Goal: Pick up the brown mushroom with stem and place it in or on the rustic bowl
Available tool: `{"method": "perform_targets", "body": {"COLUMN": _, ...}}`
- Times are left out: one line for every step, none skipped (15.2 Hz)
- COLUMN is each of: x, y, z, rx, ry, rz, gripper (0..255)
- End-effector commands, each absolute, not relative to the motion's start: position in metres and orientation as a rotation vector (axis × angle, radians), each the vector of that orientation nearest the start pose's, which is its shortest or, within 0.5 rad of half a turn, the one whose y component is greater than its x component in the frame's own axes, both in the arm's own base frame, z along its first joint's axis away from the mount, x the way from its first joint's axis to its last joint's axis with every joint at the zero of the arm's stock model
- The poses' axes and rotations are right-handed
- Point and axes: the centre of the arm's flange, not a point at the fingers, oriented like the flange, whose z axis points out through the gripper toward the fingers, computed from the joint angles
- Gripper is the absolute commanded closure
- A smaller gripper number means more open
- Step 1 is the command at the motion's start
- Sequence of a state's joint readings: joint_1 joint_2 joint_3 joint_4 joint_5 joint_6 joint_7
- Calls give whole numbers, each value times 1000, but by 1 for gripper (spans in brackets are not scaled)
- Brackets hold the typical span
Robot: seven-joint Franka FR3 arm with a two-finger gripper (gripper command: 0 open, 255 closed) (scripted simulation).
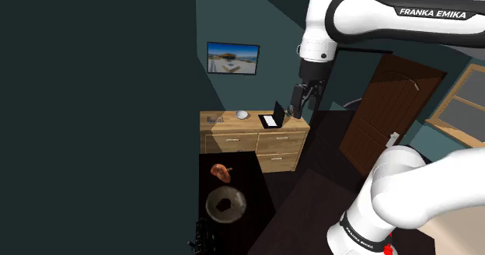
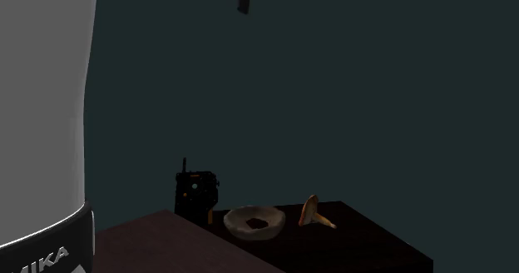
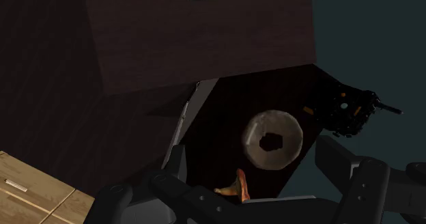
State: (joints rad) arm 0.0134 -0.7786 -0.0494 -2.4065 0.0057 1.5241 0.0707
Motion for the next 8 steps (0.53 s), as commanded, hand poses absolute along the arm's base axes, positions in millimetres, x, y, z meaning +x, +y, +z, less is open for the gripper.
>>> {"method": "perform_targets", "body": {"x": 301, "y": -14, "z": 561, "rx": -3096, "ry": 140, "rz": 163, "gripper": 0}}
{"method": "perform_targets", "body": {"x": 311, "y": -12, "z": 551, "rx": -3101, "ry": 136, "rz": 174, "gripper": 0}}
{"method": "perform_targets", "body": {"x": 321, "y": -9, "z": 541, "rx": -3105, "ry": 132, "rz": 185, "gripper": 0}}
{"method": "perform_targets", "body": {"x": 331, "y": -7, "z": 532, "rx": -3109, "ry": 128, "rz": 195, "gripper": 0}}
{"method": "perform_targets", "body": {"x": 341, "y": -5, "z": 522, "rx": -3113, "ry": 124, "rz": 206, "gripper": 0}}
{"method": "perform_targets", "body": {"x": 351, "y": -2, "z": 512, "rx": -3117, "ry": 120, "rz": 217, "gripper": 0}}
{"method": "perform_targets", "body": {"x": 361, "y": 0, "z": 502, "rx": -3121, "ry": 115, "rz": 227, "gripper": 0}}
{"method": "perform_targets", "body": {"x": 371, "y": 2, "z": 492, "rx": -3125, "ry": 111, "rz": 238, "gripper": 0}}
